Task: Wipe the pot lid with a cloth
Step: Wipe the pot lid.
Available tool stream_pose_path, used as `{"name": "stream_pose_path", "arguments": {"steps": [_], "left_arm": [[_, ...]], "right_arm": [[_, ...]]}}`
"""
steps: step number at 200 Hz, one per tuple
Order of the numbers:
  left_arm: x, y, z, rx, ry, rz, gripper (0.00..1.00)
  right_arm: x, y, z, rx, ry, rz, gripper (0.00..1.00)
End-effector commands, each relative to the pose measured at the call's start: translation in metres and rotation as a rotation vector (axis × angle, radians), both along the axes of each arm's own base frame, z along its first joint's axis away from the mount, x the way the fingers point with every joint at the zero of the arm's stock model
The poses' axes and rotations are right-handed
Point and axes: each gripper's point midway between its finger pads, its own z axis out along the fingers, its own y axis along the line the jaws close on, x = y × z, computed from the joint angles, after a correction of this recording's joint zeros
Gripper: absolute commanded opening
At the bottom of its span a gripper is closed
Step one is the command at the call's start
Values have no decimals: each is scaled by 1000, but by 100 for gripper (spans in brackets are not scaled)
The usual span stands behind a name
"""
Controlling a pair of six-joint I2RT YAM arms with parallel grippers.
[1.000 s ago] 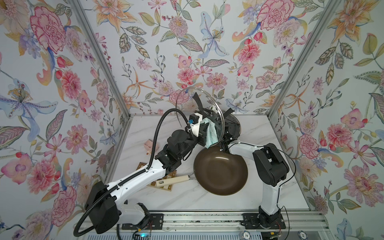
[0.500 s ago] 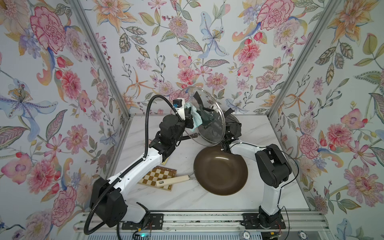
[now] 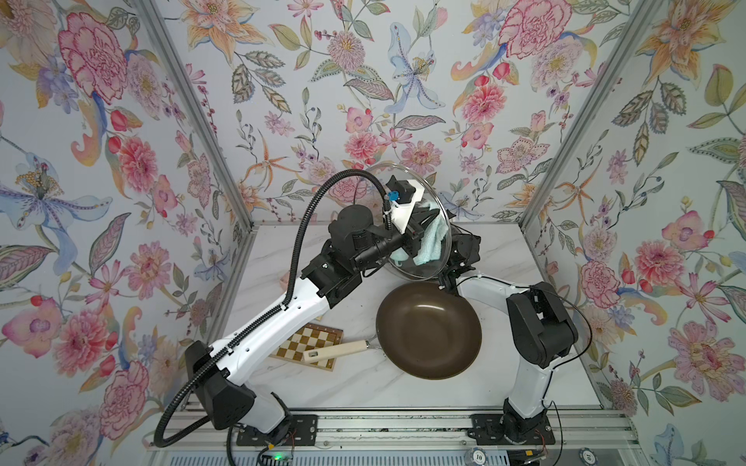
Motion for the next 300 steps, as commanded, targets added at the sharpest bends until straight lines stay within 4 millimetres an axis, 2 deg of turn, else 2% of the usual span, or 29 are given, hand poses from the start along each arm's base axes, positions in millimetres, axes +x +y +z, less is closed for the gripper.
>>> {"name": "stream_pose_path", "arguments": {"steps": [1,12,34,55,76,105,122,134,148,166,185,211,220,234,251,269,285,300], "left_arm": [[12,28,60,-80,-169,125,0],[33,46,58,-86,-164,230,0],[81,94,44,-88,-129,436,0],[117,144,16,-95,-72,615,0],[127,182,-16,-117,-20,736,0],[127,211,-72,-162,89,869,0],[126,215,-105,-188,179,873,0],[122,203,-127,-199,246,815,0],[118,178,-151,-177,306,754,0],[108,132,-171,-120,373,632,0],[79,75,-169,-69,359,459,0],[37,18,-158,-22,363,175,0],[19,4,-144,-21,343,78,0],[-14,-12,-111,-28,260,-56,0],[-36,-15,-68,-79,178,-143,0],[-41,0,-25,-149,89,-115,0],[-30,25,6,-200,16,14,0],[-11,52,19,-231,-3,141,0]], "right_arm": [[-44,4,55,79,-193,65,1],[-50,5,59,82,-206,73,1],[-64,5,66,88,-224,88,1],[-78,1,76,101,-251,90,2],[-88,-7,87,118,-278,81,2],[-92,-13,98,137,-294,70,2],[-92,-13,101,143,-299,68,2],[-90,-12,104,147,-301,65,2],[-87,-11,107,153,-310,65,2],[-84,-10,113,165,-323,63,2],[-75,-9,112,147,-322,45,2],[-58,-19,108,133,-327,-25,1],[-53,-24,107,130,-329,-52,1],[-48,-26,103,113,-328,-67,1],[-44,-21,94,77,-314,-56,1],[-43,-14,82,40,-294,-49,0],[-45,-8,70,9,-269,-38,0],[-49,-7,61,-6,-255,-36,0]]}}
